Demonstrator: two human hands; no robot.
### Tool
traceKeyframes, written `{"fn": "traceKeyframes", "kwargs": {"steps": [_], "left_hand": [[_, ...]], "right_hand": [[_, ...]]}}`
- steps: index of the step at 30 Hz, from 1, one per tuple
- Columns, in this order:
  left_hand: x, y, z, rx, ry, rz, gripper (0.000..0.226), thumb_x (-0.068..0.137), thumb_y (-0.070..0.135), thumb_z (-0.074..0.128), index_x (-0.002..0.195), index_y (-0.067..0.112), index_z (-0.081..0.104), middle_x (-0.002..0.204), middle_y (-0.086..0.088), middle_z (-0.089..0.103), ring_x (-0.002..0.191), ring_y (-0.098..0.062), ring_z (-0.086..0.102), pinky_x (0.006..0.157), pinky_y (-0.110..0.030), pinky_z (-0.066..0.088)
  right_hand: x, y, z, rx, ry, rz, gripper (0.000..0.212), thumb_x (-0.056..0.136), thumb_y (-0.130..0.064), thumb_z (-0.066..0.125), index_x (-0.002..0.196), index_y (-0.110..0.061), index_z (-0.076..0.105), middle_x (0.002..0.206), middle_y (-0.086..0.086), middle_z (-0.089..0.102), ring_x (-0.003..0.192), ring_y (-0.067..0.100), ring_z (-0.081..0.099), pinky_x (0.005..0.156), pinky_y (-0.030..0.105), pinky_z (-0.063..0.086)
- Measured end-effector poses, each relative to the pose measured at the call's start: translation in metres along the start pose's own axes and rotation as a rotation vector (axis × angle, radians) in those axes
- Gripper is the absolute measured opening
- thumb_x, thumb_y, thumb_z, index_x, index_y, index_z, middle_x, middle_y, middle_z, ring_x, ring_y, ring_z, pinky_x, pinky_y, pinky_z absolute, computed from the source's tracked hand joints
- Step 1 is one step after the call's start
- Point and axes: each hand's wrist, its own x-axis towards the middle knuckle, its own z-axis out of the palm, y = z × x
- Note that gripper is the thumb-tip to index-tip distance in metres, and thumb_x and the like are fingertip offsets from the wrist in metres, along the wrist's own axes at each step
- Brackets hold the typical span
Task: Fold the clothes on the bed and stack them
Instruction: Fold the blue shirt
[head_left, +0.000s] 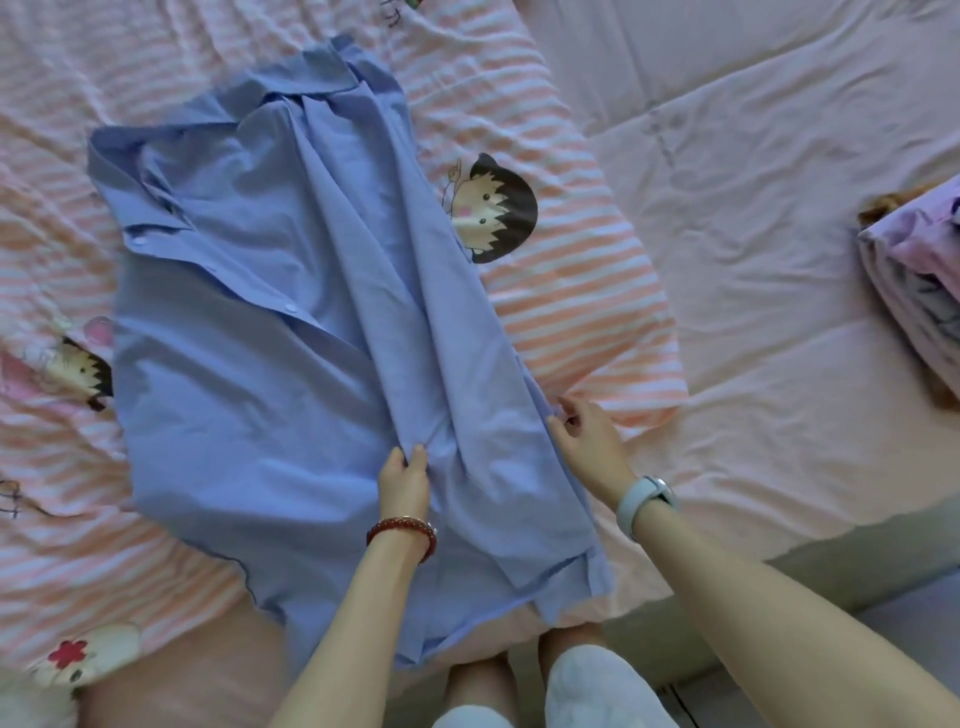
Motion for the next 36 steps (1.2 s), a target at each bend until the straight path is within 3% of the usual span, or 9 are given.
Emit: {"fn": "traceKeyframes", "kwargs": {"steps": [5, 10, 14, 20, 24, 27, 30, 33, 36], "left_hand": [[-0.002, 0.002, -0.01, 0.142, 0.176, 0.061, 0.032, 0.093, 0.009, 0.044, 0.062, 0.01, 0.037, 0.062, -0.004, 0.042, 0.06, -0.025, 0.038, 0.054, -0.032, 0.031], [-0.016, 0.004, -0.022, 0.172, 0.338, 0.13, 0.013, 0.092, 0.008, 0.046, 0.101, 0.004, 0.054, 0.092, -0.01, 0.055, 0.078, -0.025, 0.048, 0.071, -0.03, 0.037], [-0.024, 0.013, -0.029, 0.216, 0.391, 0.351, 0.032, 0.087, 0.007, 0.058, 0.118, 0.004, 0.051, 0.117, -0.01, 0.048, 0.092, -0.023, 0.053, 0.079, -0.02, 0.034], [-0.019, 0.044, -0.013, -0.066, -0.1, 0.252, 0.016, 0.088, 0.013, 0.061, 0.102, 0.012, 0.051, 0.089, 0.006, 0.057, 0.086, -0.014, 0.056, 0.077, -0.026, 0.049], [0.0, 0.044, -0.007, 0.09, -0.067, 0.227, 0.024, 0.084, 0.018, 0.066, 0.069, 0.012, 0.049, 0.066, -0.003, 0.052, 0.068, -0.019, 0.048, 0.059, -0.019, 0.043], [0.004, 0.042, -0.014, -0.15, -0.142, 0.086, 0.023, 0.092, 0.015, 0.055, 0.07, 0.009, 0.051, 0.072, -0.01, 0.054, 0.073, -0.022, 0.053, 0.07, -0.034, 0.051], [-0.004, 0.039, -0.025, -0.243, -0.216, 0.073, 0.024, 0.098, 0.011, 0.044, 0.08, 0.006, 0.057, 0.081, -0.009, 0.062, 0.076, -0.019, 0.06, 0.067, -0.024, 0.055], [-0.004, 0.033, -0.035, -0.217, -0.164, 0.104, 0.025, 0.098, 0.012, 0.046, 0.078, 0.005, 0.059, 0.083, -0.011, 0.062, 0.078, -0.02, 0.06, 0.066, -0.022, 0.057], [0.001, 0.032, -0.037, -0.148, -0.116, 0.128, 0.023, 0.094, 0.011, 0.052, 0.073, 0.003, 0.052, 0.078, -0.012, 0.056, 0.077, -0.022, 0.056, 0.069, -0.027, 0.057]], "right_hand": [[-0.004, -0.03, 0.01, -0.061, 0.091, -0.26, 0.018, 0.087, -0.013, 0.06, 0.102, -0.004, 0.061, 0.088, 0.007, 0.058, 0.076, 0.016, 0.048, 0.07, 0.036, 0.044], [0.006, -0.035, 0.032, -0.169, -0.055, 0.046, 0.033, 0.086, -0.03, 0.057, 0.111, -0.008, 0.056, 0.112, 0.012, 0.052, 0.11, 0.029, 0.046, 0.088, 0.039, 0.04], [-0.004, -0.044, 0.042, -0.096, 0.093, -0.132, 0.01, 0.084, -0.016, 0.054, 0.085, -0.006, 0.057, 0.093, 0.012, 0.058, 0.094, 0.031, 0.053, 0.08, 0.038, 0.041], [-0.055, -0.041, 0.047, 0.0, -0.253, -0.522, 0.044, 0.083, -0.027, 0.046, 0.119, -0.005, 0.059, 0.119, 0.009, 0.063, 0.108, 0.016, 0.054, 0.091, 0.026, 0.041], [-0.055, -0.042, 0.041, 0.129, -0.475, -0.346, 0.032, 0.088, -0.02, 0.051, 0.118, -0.011, 0.062, 0.119, -0.003, 0.061, 0.105, 0.002, 0.053, 0.089, 0.014, 0.04], [-0.044, -0.043, 0.038, 0.205, -0.117, -0.148, 0.025, 0.086, -0.023, 0.05, 0.106, -0.014, 0.06, 0.101, -0.003, 0.06, 0.089, 0.016, 0.057, 0.084, 0.033, 0.046], [-0.021, -0.044, 0.032, 0.179, 0.123, -0.083, 0.039, 0.09, -0.01, 0.054, 0.128, -0.004, 0.045, 0.121, 0.005, 0.048, 0.113, 0.026, 0.048, 0.1, 0.038, 0.037], [0.011, -0.047, 0.022, 0.049, 0.003, 0.046, 0.064, 0.089, -0.019, 0.056, 0.143, -0.006, 0.026, 0.142, 0.014, 0.036, 0.131, 0.03, 0.033, 0.108, 0.041, 0.028], [0.033, -0.049, 0.018, 0.023, -0.141, 0.111, 0.044, 0.087, -0.015, 0.054, 0.127, -0.002, 0.045, 0.103, 0.013, 0.057, 0.097, 0.028, 0.054, 0.084, 0.039, 0.043]]}}
